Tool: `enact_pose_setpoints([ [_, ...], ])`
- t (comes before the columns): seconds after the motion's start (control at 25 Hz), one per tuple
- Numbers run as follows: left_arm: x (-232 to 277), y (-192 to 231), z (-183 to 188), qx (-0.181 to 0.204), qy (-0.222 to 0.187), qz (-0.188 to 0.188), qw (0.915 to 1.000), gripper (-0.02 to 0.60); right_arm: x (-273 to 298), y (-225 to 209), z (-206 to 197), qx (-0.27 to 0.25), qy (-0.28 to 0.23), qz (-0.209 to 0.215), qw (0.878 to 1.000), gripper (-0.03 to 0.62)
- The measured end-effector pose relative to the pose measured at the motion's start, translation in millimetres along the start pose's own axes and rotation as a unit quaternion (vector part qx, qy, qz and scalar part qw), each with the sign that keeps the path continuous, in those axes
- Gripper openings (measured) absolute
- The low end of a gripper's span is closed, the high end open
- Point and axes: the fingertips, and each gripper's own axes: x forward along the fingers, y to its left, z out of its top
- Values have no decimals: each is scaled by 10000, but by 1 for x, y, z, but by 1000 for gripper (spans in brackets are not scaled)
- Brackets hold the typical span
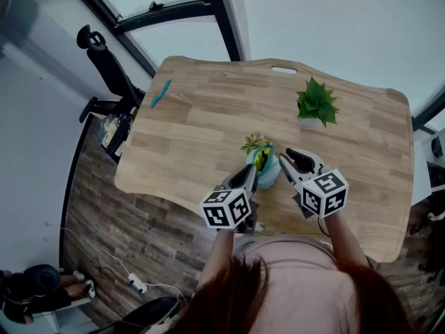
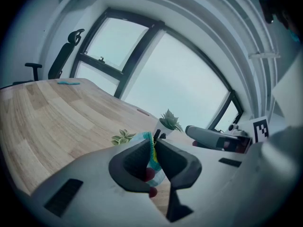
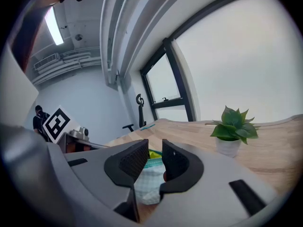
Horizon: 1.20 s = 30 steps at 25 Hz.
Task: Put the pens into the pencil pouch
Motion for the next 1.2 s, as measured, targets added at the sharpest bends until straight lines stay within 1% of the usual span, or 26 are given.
enact_pose_setpoints([
  [0.16, -4, 3, 0, -24, -55, 21, 10000, 46, -9, -3, 3, 111, -130, -135, 9998, 75],
  [0.32, -10, 9, 0, 15, -141, 187, 9997, 52, -16, 1, 5, 170, -242, -191, 9994, 61],
  [0.68, -32, 18, 5, -49, -498, 477, 9976, 58, -26, 15, -1, 72, -204, -169, 9996, 46],
  [0.92, -42, 9, 3, 58, -599, 501, 9969, 58, -39, 18, -3, 158, -272, -154, 9994, 34],
  [1.04, -46, 0, 1, 140, -663, 497, 9965, 46, -51, 15, -5, 220, -280, -223, 9991, 20],
  [1.12, -49, -8, 1, 220, -727, 494, 9959, 38, -58, 14, -4, 187, -301, -278, 9990, 10],
  [1.2, -53, -15, 2, 279, -799, 494, 9952, 32, -65, 14, -1, 49, -316, -330, 9989, 5],
])
